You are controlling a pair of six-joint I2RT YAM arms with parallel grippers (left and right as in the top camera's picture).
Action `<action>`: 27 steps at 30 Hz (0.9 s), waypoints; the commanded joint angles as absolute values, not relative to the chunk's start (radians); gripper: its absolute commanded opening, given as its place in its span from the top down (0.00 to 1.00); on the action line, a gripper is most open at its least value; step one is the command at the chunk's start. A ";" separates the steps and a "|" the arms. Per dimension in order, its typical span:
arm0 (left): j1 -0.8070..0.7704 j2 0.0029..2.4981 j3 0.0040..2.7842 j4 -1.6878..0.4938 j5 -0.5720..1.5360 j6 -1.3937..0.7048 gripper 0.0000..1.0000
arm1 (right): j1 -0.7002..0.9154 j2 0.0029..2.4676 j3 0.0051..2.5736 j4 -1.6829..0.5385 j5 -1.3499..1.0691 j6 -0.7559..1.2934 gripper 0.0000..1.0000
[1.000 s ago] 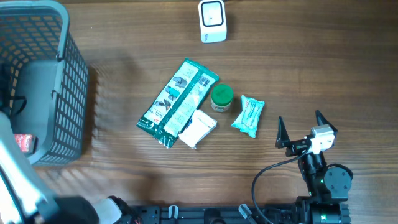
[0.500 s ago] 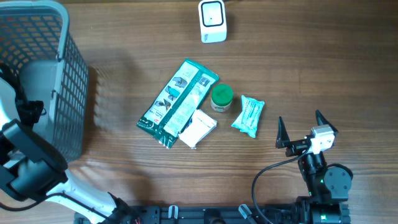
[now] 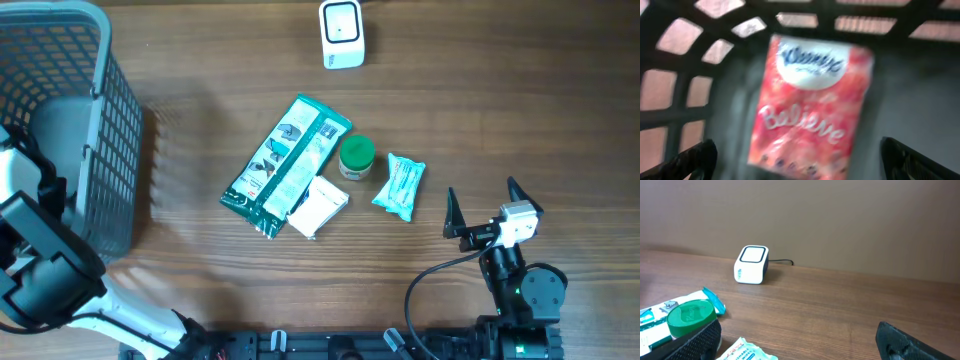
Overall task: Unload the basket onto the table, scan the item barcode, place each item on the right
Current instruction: 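Grasp the red Kleenex tissue pack and place it beside the jar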
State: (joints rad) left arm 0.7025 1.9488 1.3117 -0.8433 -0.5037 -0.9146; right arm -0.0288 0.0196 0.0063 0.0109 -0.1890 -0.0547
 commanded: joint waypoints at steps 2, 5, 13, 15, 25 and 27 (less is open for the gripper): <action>0.710 1.960 1.175 -0.727 -0.453 -0.921 0.00 | -0.025 0.018 0.005 0.014 -0.180 -0.065 0.00; 0.710 1.960 1.114 -0.668 -0.454 -0.921 0.09 | -0.025 0.018 0.005 0.014 -0.180 -0.064 0.00; 0.710 1.955 1.109 -0.670 -0.453 -0.893 0.65 | -0.025 0.018 0.005 0.014 -0.180 -0.064 0.00; 0.710 1.936 1.114 -0.677 -0.434 -0.892 0.65 | -0.025 0.018 0.005 0.014 -0.180 -0.064 0.00; 0.709 1.602 1.332 -0.704 0.475 -0.879 0.66 | -0.025 0.018 0.005 0.014 -0.180 -0.065 0.00; 0.709 1.522 1.391 -0.703 0.667 -0.892 0.66 | -0.025 0.018 0.005 0.014 -0.180 -0.064 0.00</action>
State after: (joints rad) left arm 0.7090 1.6539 1.2942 -0.7109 0.2359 -0.8886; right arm -0.0288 0.0196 0.0063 0.0109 -0.1890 -0.0544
